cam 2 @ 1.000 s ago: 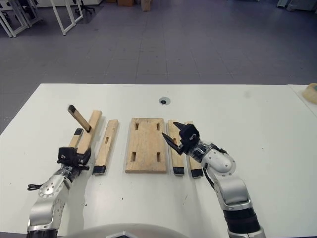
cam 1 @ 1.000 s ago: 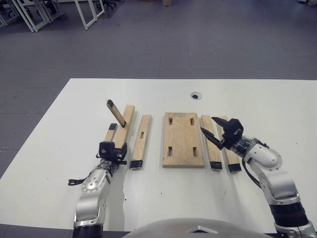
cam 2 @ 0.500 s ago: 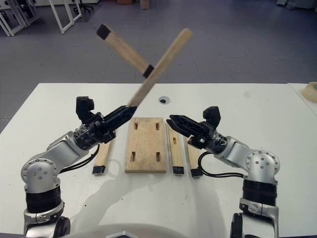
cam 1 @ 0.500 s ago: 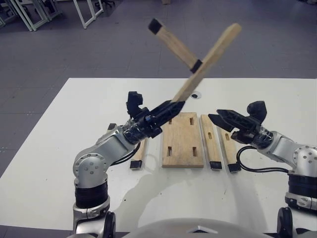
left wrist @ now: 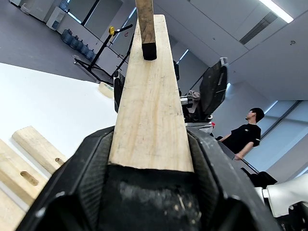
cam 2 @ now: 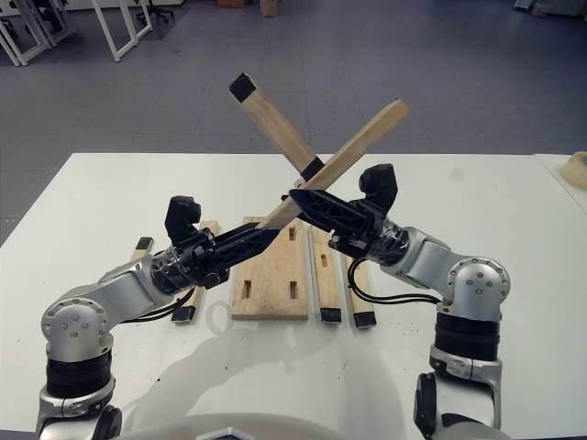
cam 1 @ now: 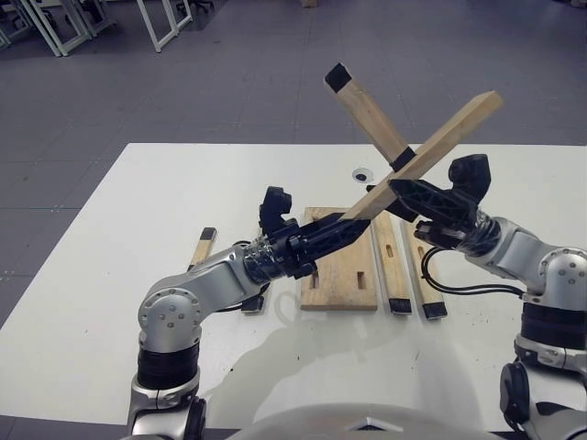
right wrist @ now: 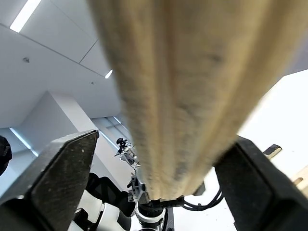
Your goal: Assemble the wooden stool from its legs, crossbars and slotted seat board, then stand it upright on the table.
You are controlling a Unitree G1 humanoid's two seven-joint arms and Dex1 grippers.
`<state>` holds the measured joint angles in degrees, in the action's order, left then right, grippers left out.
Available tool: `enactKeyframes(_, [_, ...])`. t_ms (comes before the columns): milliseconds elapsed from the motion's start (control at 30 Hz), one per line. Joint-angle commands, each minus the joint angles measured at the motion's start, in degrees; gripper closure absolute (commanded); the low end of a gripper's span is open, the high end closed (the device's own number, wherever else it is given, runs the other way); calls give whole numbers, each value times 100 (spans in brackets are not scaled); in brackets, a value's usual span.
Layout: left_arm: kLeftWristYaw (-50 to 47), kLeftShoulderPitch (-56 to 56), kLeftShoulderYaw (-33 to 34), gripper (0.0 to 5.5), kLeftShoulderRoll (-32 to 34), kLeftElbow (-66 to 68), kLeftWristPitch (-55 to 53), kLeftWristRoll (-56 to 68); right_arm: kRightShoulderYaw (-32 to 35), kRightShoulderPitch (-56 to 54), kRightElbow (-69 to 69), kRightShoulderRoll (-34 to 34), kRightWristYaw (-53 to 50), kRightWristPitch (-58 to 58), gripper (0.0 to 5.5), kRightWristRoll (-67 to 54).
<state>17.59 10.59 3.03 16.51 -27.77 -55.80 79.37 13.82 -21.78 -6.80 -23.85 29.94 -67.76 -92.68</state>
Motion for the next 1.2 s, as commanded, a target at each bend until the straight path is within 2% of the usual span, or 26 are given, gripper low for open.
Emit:
enactKeyframes(33, [2,-55,-12,344,212,80,-32,2,-48,-99,-160,-246,403,19,233,156])
enactKeyframes(233, [131,-131,-30,344,421,197,-39,36,-71,-143,-153,-424,842,64,345,370])
enactKeyframes(467, [310,-197,4,344,598,263,-9,-34,-78,-187,-130,-562,1159,39,347,598])
enactKeyframes(567, [642,-184,48,275,661,171,38,96,-87,-203,-112,-555,1202,46,347,667])
enactKeyframes(667, [952,-259,177,232,810,111,79,175,-91,-225,-56,-587,1239,70,347,726])
enactKeyframes(733, [1076,-294,436,207,936,164,189,161,-105,-194,-49,-645,1313,83,347,843])
enactKeyframes(867, [1228,-237,1389,207,1428,503,467,257,-76,-22,-32,-862,1562,102,347,1143])
enactKeyframes(933, [1300,-223,1471,207,1601,558,644,-174,-63,92,-41,-980,1698,149,347,1340])
enactKeyframes(1000, [1047,-227,897,207,1709,476,1062,-1502,-60,186,-24,-1070,1797,247,347,1583])
enactKeyframes(1067, [799,-303,-191,207,1869,356,1653,-3273,-47,240,-2,-1099,1831,350,347,1771])
enactKeyframes(1133, [616,-297,-1569,207,2189,381,2271,-5198,-57,297,-36,-1115,1862,420,347,1916])
enactKeyframes(1200, [538,-332,-2330,207,2254,413,2540,-6207,-89,321,-61,-1116,1901,451,347,2020])
